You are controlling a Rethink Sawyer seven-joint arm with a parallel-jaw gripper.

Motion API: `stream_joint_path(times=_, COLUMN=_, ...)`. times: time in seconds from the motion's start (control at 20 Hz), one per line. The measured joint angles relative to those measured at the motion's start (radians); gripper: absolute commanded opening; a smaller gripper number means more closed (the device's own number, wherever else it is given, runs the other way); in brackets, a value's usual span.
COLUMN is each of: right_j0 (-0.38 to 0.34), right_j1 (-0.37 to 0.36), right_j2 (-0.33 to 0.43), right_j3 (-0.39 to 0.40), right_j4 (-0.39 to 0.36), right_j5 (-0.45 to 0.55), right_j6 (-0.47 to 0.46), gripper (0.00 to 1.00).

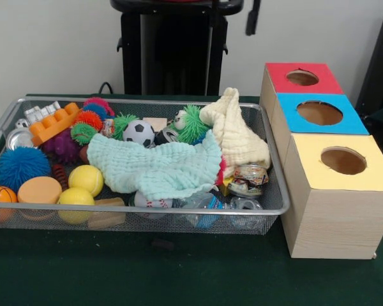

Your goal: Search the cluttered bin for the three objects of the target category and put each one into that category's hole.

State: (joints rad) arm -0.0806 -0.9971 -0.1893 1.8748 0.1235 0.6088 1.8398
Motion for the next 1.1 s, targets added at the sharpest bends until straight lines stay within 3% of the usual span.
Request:
stream_joint_path(times=0.75, right_j0=-0.241, right_j1=0.104, right_j2=0.078, right_j3=-0.191, right_j4=-0.123, right_j5=0.039, right_j6=0.0, gripper=1.0)
stream_joint_path(times=1.1, right_j0=-0.287, right_j1=0.143, right_j2=0.117, right_j3=-0.252, right_j4=-0.17, right_j5=0.058, right_j6=0.0, gripper=1.0)
